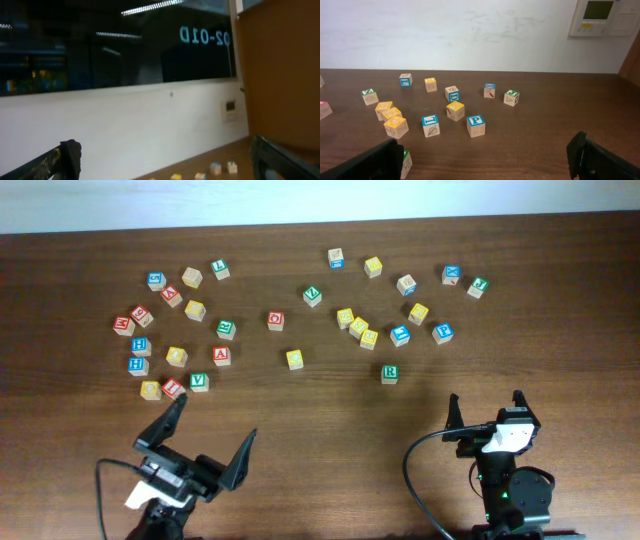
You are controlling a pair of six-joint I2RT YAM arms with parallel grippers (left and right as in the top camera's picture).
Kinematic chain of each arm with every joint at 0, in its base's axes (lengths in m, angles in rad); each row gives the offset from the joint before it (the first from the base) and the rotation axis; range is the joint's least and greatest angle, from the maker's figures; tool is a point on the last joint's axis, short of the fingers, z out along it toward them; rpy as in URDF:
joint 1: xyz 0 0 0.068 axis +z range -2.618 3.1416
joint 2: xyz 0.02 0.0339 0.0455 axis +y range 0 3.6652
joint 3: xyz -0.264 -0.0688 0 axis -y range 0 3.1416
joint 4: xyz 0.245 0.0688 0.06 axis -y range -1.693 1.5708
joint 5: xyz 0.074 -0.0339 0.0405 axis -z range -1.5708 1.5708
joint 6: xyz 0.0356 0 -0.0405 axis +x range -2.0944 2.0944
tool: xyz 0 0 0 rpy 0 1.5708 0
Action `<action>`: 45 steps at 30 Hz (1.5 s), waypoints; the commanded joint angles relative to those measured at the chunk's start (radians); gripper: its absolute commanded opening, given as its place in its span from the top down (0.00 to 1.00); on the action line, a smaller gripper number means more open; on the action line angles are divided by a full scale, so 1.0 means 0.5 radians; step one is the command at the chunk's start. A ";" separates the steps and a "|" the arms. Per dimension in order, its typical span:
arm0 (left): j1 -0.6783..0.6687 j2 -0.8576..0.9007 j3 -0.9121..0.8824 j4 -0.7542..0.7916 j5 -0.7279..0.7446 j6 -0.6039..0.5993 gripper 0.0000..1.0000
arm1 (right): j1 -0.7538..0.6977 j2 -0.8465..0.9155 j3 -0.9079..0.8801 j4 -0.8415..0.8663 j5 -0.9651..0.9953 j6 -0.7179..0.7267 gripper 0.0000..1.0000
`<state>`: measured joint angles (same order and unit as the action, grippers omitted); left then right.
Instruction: Spell out CVPR
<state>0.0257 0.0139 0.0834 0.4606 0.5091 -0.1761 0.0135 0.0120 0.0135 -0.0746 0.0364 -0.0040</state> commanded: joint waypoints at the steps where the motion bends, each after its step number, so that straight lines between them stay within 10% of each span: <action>1: 0.007 0.188 0.452 -0.137 -0.002 -0.095 0.01 | -0.014 -0.017 -0.016 -0.009 -0.004 -0.007 0.02; 7: 0.006 1.313 1.952 -2.051 0.051 0.323 0.01 | -0.014 -0.017 -0.016 -0.009 -0.004 -0.007 0.02; 17: 0.005 2.535 2.694 -3.468 -0.352 0.324 0.01 | -0.014 -0.017 -0.016 -0.009 -0.004 -0.007 0.02; 31: 0.005 2.854 2.688 -3.382 -0.365 0.323 0.01 | -0.014 -0.017 -0.016 -0.009 -0.004 -0.007 0.02; 42: 0.007 3.210 2.673 -3.108 -1.048 0.112 0.01 | -0.014 -0.017 -0.016 -0.009 -0.004 -0.007 0.02; 45: 0.006 3.353 2.673 -3.023 -0.960 0.017 0.28 | -0.014 -0.017 -0.016 -0.009 -0.004 -0.007 0.02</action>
<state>0.0277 1.6417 1.4132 -1.0721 0.0181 -0.1131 0.0135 0.0109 0.0132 -0.0742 0.0360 -0.0036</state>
